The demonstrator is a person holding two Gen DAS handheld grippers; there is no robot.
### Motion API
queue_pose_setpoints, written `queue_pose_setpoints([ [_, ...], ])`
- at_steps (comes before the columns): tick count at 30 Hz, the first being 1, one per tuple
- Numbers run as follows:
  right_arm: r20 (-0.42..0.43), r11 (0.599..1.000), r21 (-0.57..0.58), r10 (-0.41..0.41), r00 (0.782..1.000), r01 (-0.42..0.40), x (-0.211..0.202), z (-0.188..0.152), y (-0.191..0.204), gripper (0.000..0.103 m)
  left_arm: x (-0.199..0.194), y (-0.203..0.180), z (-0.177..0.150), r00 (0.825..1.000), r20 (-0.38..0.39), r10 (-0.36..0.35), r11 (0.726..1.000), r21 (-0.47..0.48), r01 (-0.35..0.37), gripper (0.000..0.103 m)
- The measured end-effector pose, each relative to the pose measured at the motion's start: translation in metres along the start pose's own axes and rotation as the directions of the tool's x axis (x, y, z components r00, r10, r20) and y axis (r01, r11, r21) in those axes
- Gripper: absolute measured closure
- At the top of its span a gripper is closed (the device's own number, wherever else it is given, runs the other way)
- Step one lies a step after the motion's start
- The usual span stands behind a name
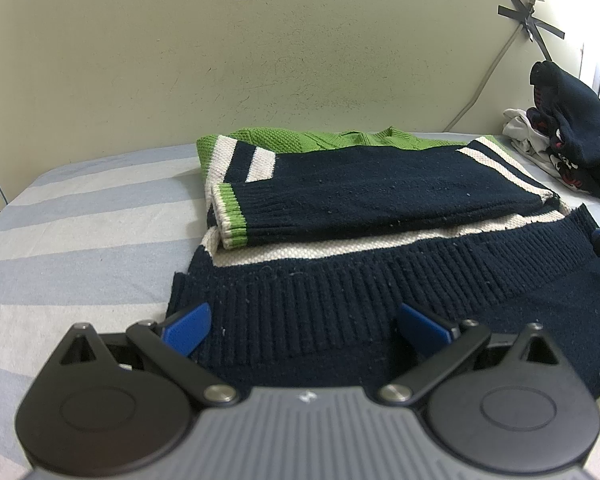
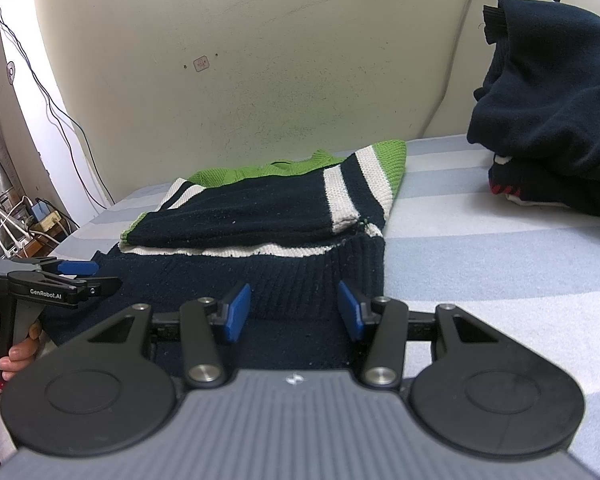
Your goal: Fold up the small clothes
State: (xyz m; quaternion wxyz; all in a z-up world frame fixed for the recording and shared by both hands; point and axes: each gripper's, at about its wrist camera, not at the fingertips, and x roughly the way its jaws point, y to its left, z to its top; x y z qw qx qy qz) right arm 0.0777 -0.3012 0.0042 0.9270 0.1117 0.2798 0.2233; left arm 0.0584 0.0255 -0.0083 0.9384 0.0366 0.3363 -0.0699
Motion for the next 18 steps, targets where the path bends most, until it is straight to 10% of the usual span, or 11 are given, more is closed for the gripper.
queue_pose_setpoints([
  [18,0.002,1.0,0.0,-0.001,1.0,0.001,0.0,-0.0001,-0.0003,0.052,-0.0001,-0.0003,0.0004,1.0,0.001,0.006,1.0,-0.005,-0.006,0.0],
])
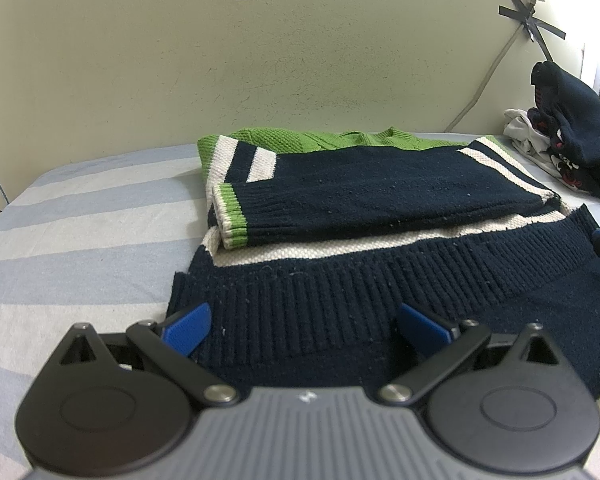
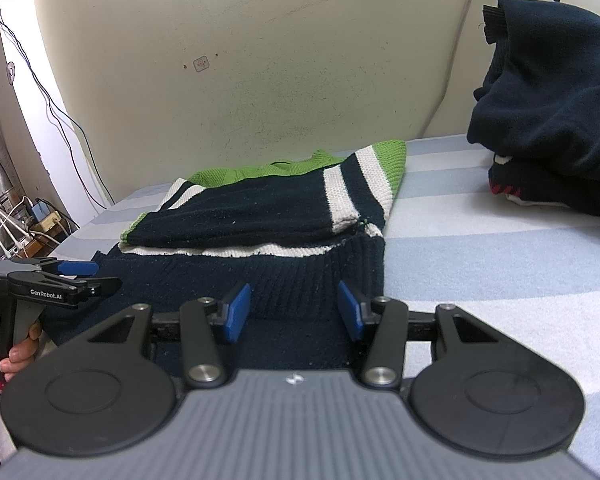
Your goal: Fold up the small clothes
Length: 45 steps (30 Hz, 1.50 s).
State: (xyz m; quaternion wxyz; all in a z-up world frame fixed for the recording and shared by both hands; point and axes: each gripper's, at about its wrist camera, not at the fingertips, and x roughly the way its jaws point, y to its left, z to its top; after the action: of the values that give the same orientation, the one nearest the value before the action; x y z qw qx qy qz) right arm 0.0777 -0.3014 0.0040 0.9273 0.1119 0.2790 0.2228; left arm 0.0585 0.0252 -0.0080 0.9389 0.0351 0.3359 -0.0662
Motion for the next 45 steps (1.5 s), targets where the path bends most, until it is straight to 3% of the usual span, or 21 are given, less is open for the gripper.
queue_pose_setpoints([
  [9,0.001,1.0,0.001,0.0,1.0,0.0,0.0,0.0,0.0,0.052,-0.005,-0.003,-0.001,1.0,0.025,0.015,1.0,-0.009,-0.015,0.0],
  [11,0.001,1.0,0.012,0.001,1.0,-0.001,-0.002,0.001,0.001,0.052,-0.011,0.002,-0.001,0.999,0.035,-0.015,0.999,-0.034,0.016,0.0],
  [13,-0.011,0.998,0.045,0.054,0.998,-0.054,-0.009,0.005,0.0,0.052,-0.019,0.017,0.003,0.994,0.027,-0.101,0.99,-0.098,0.103,0.0],
  [15,0.007,0.995,0.029,0.095,0.995,-0.095,-0.024,0.018,0.002,0.052,-0.031,0.034,0.012,0.988,0.056,-0.141,0.98,-0.135,0.147,0.0],
  [20,0.077,0.998,-0.053,0.025,0.997,-0.021,-0.029,0.082,0.007,0.052,-0.034,0.065,0.08,0.995,0.094,-0.024,0.994,-0.101,0.033,0.0],
  [22,0.097,0.995,-0.096,-0.005,0.995,0.015,-0.011,0.109,0.01,0.052,-0.014,0.071,0.113,0.996,0.091,-0.003,0.998,-0.066,0.009,0.0],
  [26,0.053,0.996,-0.077,-0.033,0.998,0.038,0.061,0.158,0.008,0.052,0.061,0.074,0.168,0.999,-0.039,-0.003,0.998,-0.062,0.001,0.0],
  [29,-0.028,0.999,-0.01,-0.036,0.999,0.035,0.128,0.178,0.002,0.052,0.117,0.065,0.189,0.991,-0.127,0.051,0.997,-0.045,-0.057,0.0],
  [31,-0.07,0.998,-0.009,-0.066,0.995,0.066,0.171,0.182,0.002,0.051,0.146,0.06,0.196,0.986,-0.162,0.051,0.997,-0.043,-0.058,0.001],
  [33,-0.121,0.997,-0.006,-0.078,0.99,0.078,0.21,0.181,0.001,0.047,0.168,0.056,0.199,0.982,-0.185,0.048,0.997,-0.043,-0.057,0.006],
  [35,-0.167,0.997,0.008,-0.071,0.983,0.073,0.242,0.177,0.0,0.044,0.184,0.052,0.2,0.977,-0.209,0.039,0.998,-0.03,-0.046,0.022],
  [36,-0.191,0.998,0.011,-0.062,0.98,0.066,0.256,0.175,0.001,0.044,0.192,0.051,0.199,0.975,-0.218,0.034,0.999,-0.024,-0.04,0.024],
  [38,-0.24,0.998,-0.003,-0.058,0.969,0.059,0.28,0.168,0.004,0.043,0.203,0.048,0.198,0.974,-0.225,0.023,1.0,-0.015,-0.027,0.039],
  [40,-0.282,0.998,-0.025,-0.056,0.958,0.051,0.298,0.159,0.01,0.045,0.206,0.047,0.196,0.979,-0.205,0.02,1.0,-0.009,-0.022,0.043],
  [41,-0.268,0.998,-0.047,-0.051,0.962,0.04,0.299,0.157,0.016,0.067,0.206,0.046,0.196,0.98,-0.198,0.01,1.0,-0.008,-0.011,0.052],
  [42,-0.27,0.997,-0.069,-0.037,0.962,0.019,0.299,0.155,0.023,0.081,0.203,0.046,0.195,0.982,-0.189,0.0,1.0,-0.007,-0.001,0.058],
  [44,-0.237,0.995,-0.095,-0.038,0.971,0.015,0.29,0.154,0.036,0.086,0.192,0.048,0.194,0.985,-0.174,-0.004,1.0,-0.007,0.003,0.08],
  [45,-0.217,0.995,-0.101,-0.028,0.976,0.006,0.282,0.154,0.043,0.086,0.184,0.049,0.194,0.987,-0.158,-0.003,1.0,-0.015,0.001,0.082],
])
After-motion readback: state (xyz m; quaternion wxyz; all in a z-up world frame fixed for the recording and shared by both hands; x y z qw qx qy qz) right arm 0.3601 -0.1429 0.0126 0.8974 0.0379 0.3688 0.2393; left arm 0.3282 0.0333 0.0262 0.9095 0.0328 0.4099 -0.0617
